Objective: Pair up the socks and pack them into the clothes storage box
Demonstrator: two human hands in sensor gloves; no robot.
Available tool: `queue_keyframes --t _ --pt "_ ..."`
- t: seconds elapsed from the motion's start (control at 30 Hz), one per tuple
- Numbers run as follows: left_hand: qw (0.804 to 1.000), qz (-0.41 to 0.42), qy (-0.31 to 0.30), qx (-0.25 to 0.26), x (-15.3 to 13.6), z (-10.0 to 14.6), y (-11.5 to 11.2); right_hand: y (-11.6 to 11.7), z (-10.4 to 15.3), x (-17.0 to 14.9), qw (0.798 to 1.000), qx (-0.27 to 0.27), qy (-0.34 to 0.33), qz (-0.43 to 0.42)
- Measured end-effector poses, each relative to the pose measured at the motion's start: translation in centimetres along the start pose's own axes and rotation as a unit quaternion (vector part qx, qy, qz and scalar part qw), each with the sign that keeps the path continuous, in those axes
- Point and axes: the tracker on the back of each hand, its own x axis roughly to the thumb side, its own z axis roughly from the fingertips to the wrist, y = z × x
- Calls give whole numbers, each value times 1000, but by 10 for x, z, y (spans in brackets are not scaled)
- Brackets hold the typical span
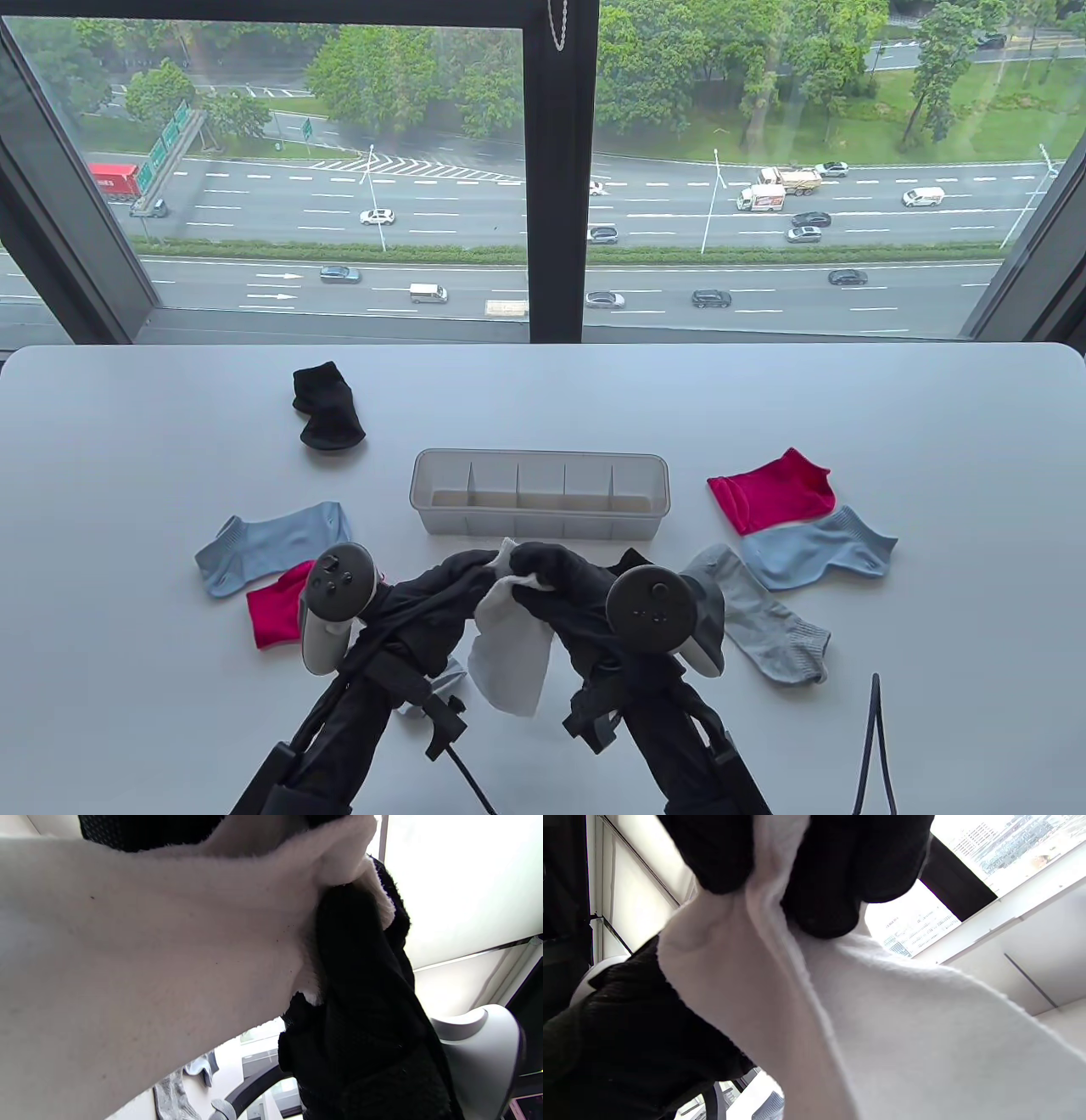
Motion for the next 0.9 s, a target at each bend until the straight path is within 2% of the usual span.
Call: queue_keyframes --t 0.1,0.17,0.2,0.27,0.37,0.43,0.5,0.53,0.57,0.6,0.63,0.7,0.8,0.9 --pt "999 25 -16 -38 -3 -1 -4 1 1 -1 1000 1 4 3" --pt "998 -21 1 -54 1 -1 -7 4 1 -1 999 6 -2 34" --pt "996 -80 8 -22 5 0 -7 6 1 0 999 11 -5 50" --pt "991 -135 -2 17 12 0 -7 5 1 -4 998 8 3 69" --pt "979 -204 -10 19 20 1 -9 -1 -1 -12 995 16 9 97" --pt "968 -250 -20 17 22 1 -12 -1 -2 -15 994 50 11 99" --pt "961 -275 -18 3 24 2 -14 1 -3 -20 986 133 36 94" --pt "963 -269 -22 -10 24 1 -15 4 -4 -24 978 191 41 77" --pt "964 -265 -20 -19 24 1 -15 8 -3 -29 977 208 36 45" --pt "963 -271 -13 -10 24 2 -15 9 -3 -32 981 190 41 23" --pt "961 -277 -9 14 24 2 -12 10 -2 -37 987 149 56 -14" --pt "963 -268 -1 20 21 2 -9 7 -1 -42 990 102 66 -70" --pt "970 -242 0 -4 21 0 -8 1 0 -39 989 98 50 -100" --pt "984 -167 19 -57 19 -2 -7 -8 -2 -34 984 119 37 -130"
